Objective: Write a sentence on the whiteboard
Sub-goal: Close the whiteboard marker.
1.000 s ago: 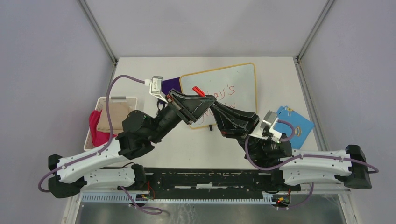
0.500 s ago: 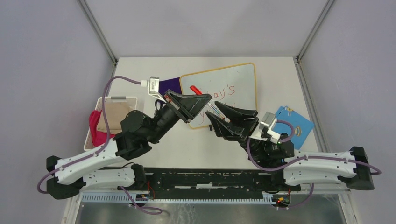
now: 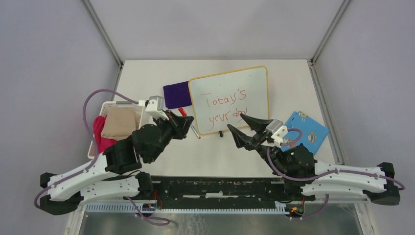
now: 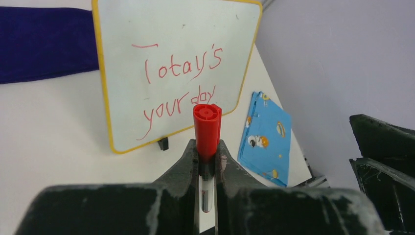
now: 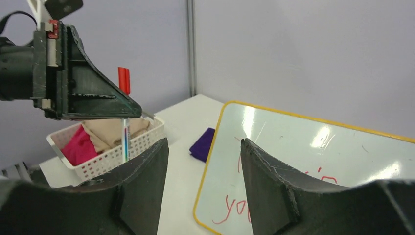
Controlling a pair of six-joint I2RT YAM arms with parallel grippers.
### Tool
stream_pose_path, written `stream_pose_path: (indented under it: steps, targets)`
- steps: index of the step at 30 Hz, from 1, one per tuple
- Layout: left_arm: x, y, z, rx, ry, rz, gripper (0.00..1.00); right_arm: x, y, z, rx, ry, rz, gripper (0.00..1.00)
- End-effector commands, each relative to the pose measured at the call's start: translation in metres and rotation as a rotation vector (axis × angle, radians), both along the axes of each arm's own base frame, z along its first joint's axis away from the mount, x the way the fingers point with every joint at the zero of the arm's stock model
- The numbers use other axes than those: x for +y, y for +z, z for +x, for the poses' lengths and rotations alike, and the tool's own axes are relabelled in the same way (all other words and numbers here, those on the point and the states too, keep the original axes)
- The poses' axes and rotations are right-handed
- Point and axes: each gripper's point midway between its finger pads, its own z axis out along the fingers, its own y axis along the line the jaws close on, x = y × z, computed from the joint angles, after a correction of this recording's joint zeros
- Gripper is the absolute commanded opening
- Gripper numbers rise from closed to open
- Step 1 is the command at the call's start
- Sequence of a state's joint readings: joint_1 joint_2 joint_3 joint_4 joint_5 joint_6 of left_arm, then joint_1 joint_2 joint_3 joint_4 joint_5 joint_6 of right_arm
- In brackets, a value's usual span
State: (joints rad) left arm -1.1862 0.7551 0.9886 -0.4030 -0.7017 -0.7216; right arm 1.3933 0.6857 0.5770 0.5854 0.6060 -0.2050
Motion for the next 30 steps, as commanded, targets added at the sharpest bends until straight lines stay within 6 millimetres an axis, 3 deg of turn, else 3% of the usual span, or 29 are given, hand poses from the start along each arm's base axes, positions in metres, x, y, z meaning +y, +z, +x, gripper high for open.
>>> stream_pose_path:
  steps: [1,4,8,13,21,25,27,28,30]
  targets:
    - [0.017,0.006,-0.007,-0.025,-0.001,-0.045,0.02,0.009,-0.022,-0.001,0.050,0.020,-0.092,0.61]
    - [0.008,0.033,-0.014,-0.093,-0.091,-0.044,0.02,0.032,-0.024,-0.010,0.067,0.113,-0.128,0.60]
    - [-0.017,0.051,-0.028,-0.134,-0.244,-0.009,0.02,0.060,-0.012,-0.023,0.068,0.253,-0.127,0.60]
    - [-0.038,0.056,-0.040,-0.151,-0.359,-0.006,0.02,0.080,0.000,-0.029,0.062,0.352,-0.115,0.60]
    - [-0.046,0.062,-0.046,-0.186,-0.418,-0.009,0.02,0.098,-0.008,-0.028,0.118,0.413,-0.141,0.52]
    - [-0.049,0.065,-0.048,-0.201,-0.439,-0.011,0.02,0.105,-0.018,-0.023,0.160,0.414,-0.176,0.43]
    - [-0.051,0.068,-0.050,-0.208,-0.450,-0.019,0.02,0.107,-0.022,-0.020,0.172,0.410,-0.183,0.30]
    - [-0.052,0.068,-0.051,-0.210,-0.456,-0.019,0.05,0.106,-0.023,-0.019,0.174,0.406,-0.180,0.23]
    - [-0.053,0.071,-0.052,-0.213,-0.466,-0.026,0.23,0.104,-0.022,-0.019,0.163,0.400,-0.170,0.09]
